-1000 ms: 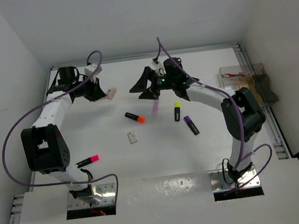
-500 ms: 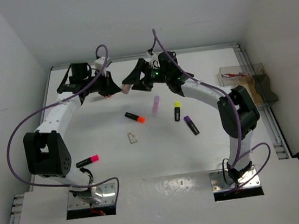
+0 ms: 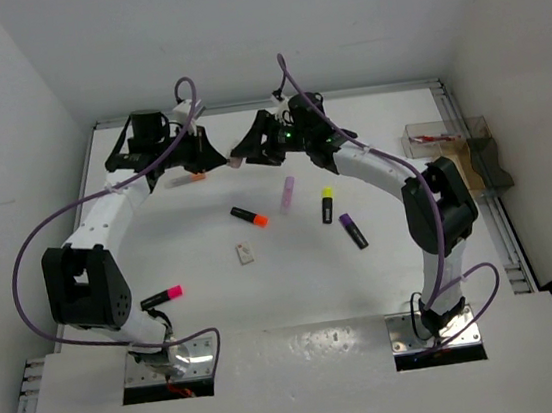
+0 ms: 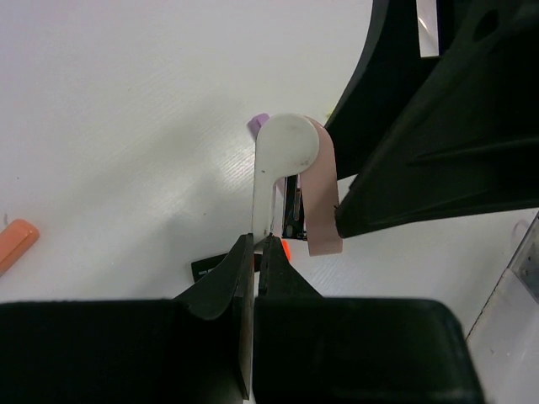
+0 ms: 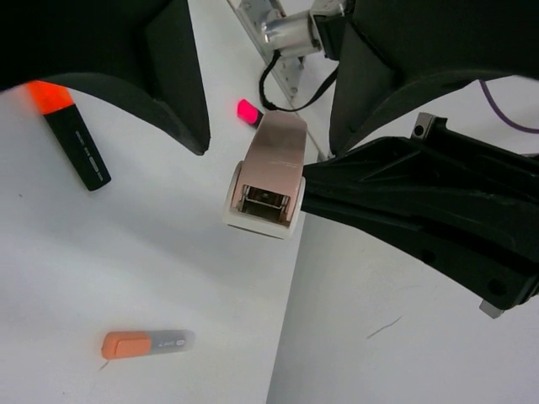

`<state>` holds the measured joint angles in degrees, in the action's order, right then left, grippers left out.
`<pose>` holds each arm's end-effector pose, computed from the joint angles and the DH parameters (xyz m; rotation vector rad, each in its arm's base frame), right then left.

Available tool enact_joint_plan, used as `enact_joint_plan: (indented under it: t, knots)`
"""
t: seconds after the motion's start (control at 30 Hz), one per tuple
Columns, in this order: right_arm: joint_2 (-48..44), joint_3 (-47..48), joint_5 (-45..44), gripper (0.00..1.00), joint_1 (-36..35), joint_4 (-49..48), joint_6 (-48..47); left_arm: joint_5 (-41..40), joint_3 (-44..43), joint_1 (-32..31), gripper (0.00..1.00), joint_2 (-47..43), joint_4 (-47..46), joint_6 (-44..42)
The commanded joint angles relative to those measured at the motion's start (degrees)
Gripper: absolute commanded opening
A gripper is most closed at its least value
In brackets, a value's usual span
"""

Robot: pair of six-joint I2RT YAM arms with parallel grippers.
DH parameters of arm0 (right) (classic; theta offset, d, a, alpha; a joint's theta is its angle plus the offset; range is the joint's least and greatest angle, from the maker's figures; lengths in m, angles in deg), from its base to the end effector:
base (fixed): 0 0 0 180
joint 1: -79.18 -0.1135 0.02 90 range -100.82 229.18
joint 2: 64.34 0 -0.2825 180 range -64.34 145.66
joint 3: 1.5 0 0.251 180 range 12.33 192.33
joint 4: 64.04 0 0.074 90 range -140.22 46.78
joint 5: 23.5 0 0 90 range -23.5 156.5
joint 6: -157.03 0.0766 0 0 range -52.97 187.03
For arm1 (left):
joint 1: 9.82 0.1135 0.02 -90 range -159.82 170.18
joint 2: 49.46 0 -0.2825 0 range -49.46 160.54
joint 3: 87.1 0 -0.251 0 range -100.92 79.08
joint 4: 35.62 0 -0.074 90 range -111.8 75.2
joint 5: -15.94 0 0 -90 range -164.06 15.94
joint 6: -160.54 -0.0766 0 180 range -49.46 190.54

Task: Sort the stationery into containers
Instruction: Pass the stationery from the left arm to the right, then place the stationery into the container

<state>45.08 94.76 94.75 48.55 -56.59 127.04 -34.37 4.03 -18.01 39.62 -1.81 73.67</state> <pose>0.4038 0.2812 0.2730 0.1851 2.2010 1.4562 0.3658 -0.1021 0.3207 0.4932 2.0720 -0.8609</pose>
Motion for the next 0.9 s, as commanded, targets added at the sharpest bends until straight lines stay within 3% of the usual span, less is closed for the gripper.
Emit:
enact_joint_plan:
  t: [0.0,0.2,0.33,0.4,0.47,0.5,0.53,0.57,0.63,0.77,0.83,0.87]
  knots:
    - [-0.36,1.33,-1.09,0.57,-0.48,-1.97,-0.16,1.19,-2.04,-0.87,0.0,-2.68,-2.5,1.26]
    - [0.26,1.94,-0.48,0.39,-1.01,-4.17,0.72,1.36,-1.16,-1.57,0.0,-3.03,-3.55,2.4]
    - [0.26,1.94,-0.39,0.21,-1.1,-4.18,-0.41,2.24,-1.42,-1.83,0.0,-3.03,-3.55,2.84]
    - [-0.09,1.94,-0.48,0.04,-0.92,-3.04,-2.52,3.03,-1.51,-1.92,0.02,-3.21,-3.64,2.75]
    - [-1.4,1.07,-0.48,0.0,-0.04,-2.07,-4.8,3.21,-2.12,-1.83,0.33,-3.3,-2.68,2.4]
    - [-2.11,0.63,-0.3,0.0,0.74,-1.2,-5.42,3.04,-2.3,-1.92,0.68,-3.38,-2.06,2.05]
    - [-3.77,-0.33,-0.3,0.0,2.05,-0.49,-6.12,1.03,-2.91,-1.83,0.77,-3.56,-1.1,1.79]
    - [-4.83,-1.04,0.31,0.0,2.94,0.56,-8.13,0.14,-3.09,-1.75,1.0,-3.73,-0.05,1.09]
    - [-7.29,-2.27,1.45,0.0,6.44,2.67,-11.47,-0.74,-2.83,-1.05,1.0,-4.87,0.66,-0.06]
    - [-16.23,-2.63,3.57,0.0,13.3,15.57,-29.53,-0.92,-2.65,1.32,1.0,-6.11,2.24,-2.17]
    - [-18.97,-1.15,3.66,0.0,18.73,26.28,-37.73,-0.31,-2.21,2.03,1.0,-6.98,3.21,-2.87]
    - [-21.16,-0.35,3.74,0.0,20.42,33.89,-46.39,-0.05,-1.95,2.03,1.0,-7.16,3.48,-4.7]
